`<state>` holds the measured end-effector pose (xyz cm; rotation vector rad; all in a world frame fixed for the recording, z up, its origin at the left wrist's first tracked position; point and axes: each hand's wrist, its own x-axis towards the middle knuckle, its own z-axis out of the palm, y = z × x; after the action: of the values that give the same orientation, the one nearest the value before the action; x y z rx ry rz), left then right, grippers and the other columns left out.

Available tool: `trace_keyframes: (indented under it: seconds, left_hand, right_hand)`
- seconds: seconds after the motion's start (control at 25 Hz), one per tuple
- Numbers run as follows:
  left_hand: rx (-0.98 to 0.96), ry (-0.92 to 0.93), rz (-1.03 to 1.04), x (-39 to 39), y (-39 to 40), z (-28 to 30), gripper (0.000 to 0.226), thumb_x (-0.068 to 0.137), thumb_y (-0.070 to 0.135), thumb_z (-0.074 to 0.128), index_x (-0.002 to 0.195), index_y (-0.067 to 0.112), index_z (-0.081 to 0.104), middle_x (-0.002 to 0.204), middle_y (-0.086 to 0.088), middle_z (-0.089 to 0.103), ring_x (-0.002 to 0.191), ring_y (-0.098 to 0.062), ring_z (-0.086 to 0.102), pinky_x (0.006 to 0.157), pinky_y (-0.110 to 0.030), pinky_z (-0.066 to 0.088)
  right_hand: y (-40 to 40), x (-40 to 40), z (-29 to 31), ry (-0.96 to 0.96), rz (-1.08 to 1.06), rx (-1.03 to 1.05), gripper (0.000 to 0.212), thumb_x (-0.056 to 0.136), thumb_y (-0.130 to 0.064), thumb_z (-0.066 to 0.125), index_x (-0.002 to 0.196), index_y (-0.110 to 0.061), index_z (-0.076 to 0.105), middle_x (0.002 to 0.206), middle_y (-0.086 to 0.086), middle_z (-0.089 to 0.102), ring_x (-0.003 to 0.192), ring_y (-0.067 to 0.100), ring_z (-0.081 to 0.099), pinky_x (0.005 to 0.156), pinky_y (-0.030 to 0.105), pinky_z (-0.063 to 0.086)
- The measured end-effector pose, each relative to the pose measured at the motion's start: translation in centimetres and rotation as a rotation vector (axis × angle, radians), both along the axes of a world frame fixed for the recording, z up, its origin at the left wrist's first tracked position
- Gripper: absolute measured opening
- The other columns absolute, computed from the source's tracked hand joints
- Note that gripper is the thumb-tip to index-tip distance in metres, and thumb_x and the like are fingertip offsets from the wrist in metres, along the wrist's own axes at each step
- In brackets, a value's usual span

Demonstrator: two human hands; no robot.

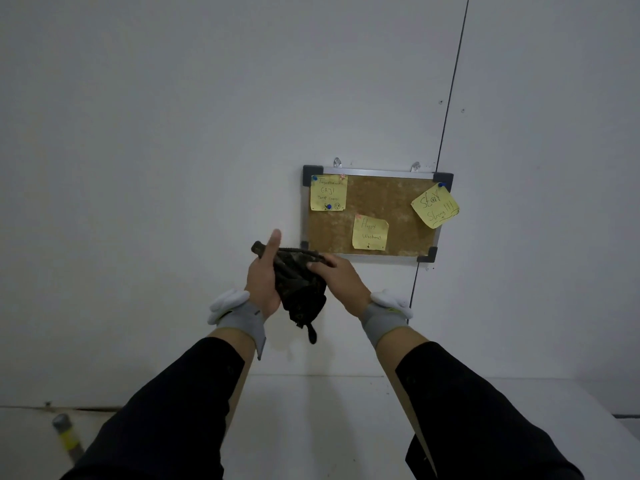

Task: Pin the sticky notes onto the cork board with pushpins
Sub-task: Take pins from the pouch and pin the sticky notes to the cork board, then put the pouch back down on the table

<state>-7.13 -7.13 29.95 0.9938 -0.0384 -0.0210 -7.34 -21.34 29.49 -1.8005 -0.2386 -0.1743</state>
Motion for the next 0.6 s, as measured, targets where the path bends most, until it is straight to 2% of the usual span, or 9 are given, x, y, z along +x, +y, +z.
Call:
trace_keyframes:
  seconds: [0.08,0.16,0.24,0.36,0.52,0.6]
  left_hand:
    - [0.081,-0.06,0.062,-0.2,0.3,-0.1,0.045,0.087,0.032,0.063,0.109,-0.007,0.059,0.107,-0.023,0.066,0.104,-0.038,0.063,0.091,-0.044,0.052]
    - [0.152,-0.081,0.06,-0.5,0.8,-0.1,0.041,0.091,0.026,0.059,0.114,-0.007,0.058,0.114,-0.023,0.064,0.109,-0.038,0.061,0.096,-0.045,0.049]
    - [0.287,-0.049,0.049,-0.7,1.7,-0.5,0.044,0.092,0.033,0.057,0.124,0.003,0.054,0.123,-0.017,0.061,0.115,-0.034,0.057,0.096,-0.044,0.049]
    - [0.489,0.003,0.038,-0.8,3.1,-1.9,0.043,0.092,0.045,0.051,0.127,0.02,0.051,0.127,-0.007,0.059,0.116,-0.027,0.055,0.087,-0.04,0.05]
    - [0.547,0.022,0.183,0.3,4.1,-4.3,0.036,0.093,0.046,0.048,0.113,0.018,0.056,0.114,-0.01,0.063,0.1,-0.028,0.059,0.075,-0.035,0.053]
    - [0.545,0.03,0.254,0.9,4.4,-5.5,0.033,0.092,0.048,0.048,0.105,0.019,0.058,0.109,-0.01,0.064,0.098,-0.029,0.061,0.075,-0.035,0.053]
  right_hand:
    - [0.6,-0.3,0.3,-0.004,-0.02,0.086,0.017,0.089,-0.022,0.056,0.099,-0.009,0.061,0.094,0.008,0.063,0.092,0.024,0.059,0.077,0.031,0.047]
    - [1.0,-0.5,0.5,-0.017,-0.06,0.127,0.016,0.09,-0.025,0.054,0.098,-0.012,0.057,0.1,0.013,0.064,0.096,0.029,0.06,0.083,0.04,0.05]
    - [1.6,-0.3,0.3,-0.034,-0.102,0.131,0.016,0.091,-0.029,0.052,0.098,-0.015,0.055,0.104,0.014,0.063,0.099,0.031,0.06,0.087,0.046,0.05]
    - [2.1,0.0,-0.6,-0.047,-0.145,0.107,0.017,0.093,-0.03,0.047,0.1,-0.016,0.052,0.105,0.011,0.061,0.1,0.03,0.058,0.088,0.046,0.05]
    - [3.0,1.3,-3.0,-0.061,-0.225,-0.032,0.023,0.098,-0.031,0.04,0.112,-0.014,0.045,0.106,0.009,0.06,0.098,0.027,0.056,0.086,0.039,0.045]
    - [3.3,1.9,-4.5,-0.028,-0.245,-0.037,0.024,0.099,-0.031,0.038,0.114,-0.012,0.041,0.102,0.008,0.057,0.095,0.026,0.054,0.081,0.035,0.041]
